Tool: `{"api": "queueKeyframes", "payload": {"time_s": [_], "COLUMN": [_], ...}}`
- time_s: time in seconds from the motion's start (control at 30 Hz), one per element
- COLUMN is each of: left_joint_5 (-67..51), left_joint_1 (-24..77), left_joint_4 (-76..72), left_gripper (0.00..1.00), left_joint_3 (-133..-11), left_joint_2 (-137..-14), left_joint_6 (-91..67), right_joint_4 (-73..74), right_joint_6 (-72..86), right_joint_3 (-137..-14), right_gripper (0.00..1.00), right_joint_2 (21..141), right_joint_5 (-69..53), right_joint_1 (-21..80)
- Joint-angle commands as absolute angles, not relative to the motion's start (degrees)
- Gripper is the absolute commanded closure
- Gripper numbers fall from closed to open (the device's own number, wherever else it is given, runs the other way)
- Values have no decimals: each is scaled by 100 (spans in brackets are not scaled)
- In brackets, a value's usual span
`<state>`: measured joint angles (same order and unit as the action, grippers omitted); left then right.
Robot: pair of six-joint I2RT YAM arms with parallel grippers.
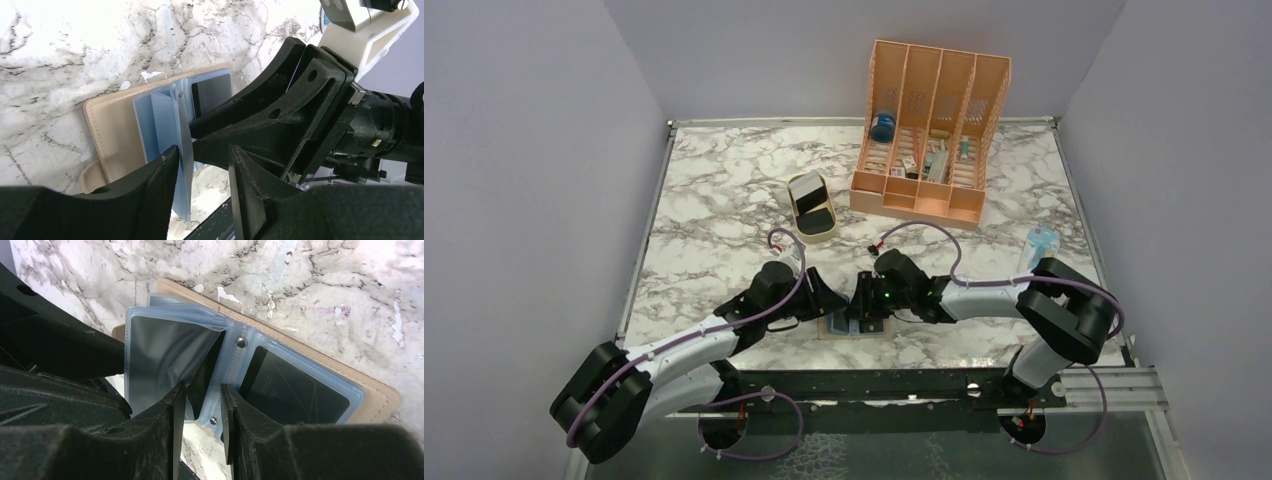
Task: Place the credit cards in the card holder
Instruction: Turn over the card slot in the card holder.
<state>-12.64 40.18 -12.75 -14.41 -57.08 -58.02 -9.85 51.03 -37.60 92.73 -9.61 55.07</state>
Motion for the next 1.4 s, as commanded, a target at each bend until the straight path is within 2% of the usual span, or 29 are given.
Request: {"api": "queueKeyframes", "payload": {"time_s": [0.0, 0.47, 0.87, 1.03, 1.37], "left_joint_5": [-1414, -1311, -1164, -1080, -187], "left_joint_1": [4102, 4281, 4621, 4741, 4770], "left_joint_4": [-1372, -1289, -1263, -1252, 62], "left_gripper": [57, 57, 57, 57, 60], "left_joint_3": [-1697, -2021, -2424, -2576, -2909], "left_joint_2": [-5782, -6161, -6631, -6829, -6671], "left_joint_6": [-5648, -5605, -5582, -5518, -5276], "right_joint_4": [-767, -88, 289, 283, 14], "right_joint_6": [4833, 4560, 4551, 4612, 4629], "right_joint_3": [-3620, -3503, -2986, -2764, -2723], "right_gripper": [65, 68, 56, 54, 54], "right_joint_2": [8939, 8274, 6776, 6201, 6254], "right_joint_5": [-652, 6, 280, 322, -74], "right_joint_1": [5535, 5535, 5534, 5537, 5535]}}
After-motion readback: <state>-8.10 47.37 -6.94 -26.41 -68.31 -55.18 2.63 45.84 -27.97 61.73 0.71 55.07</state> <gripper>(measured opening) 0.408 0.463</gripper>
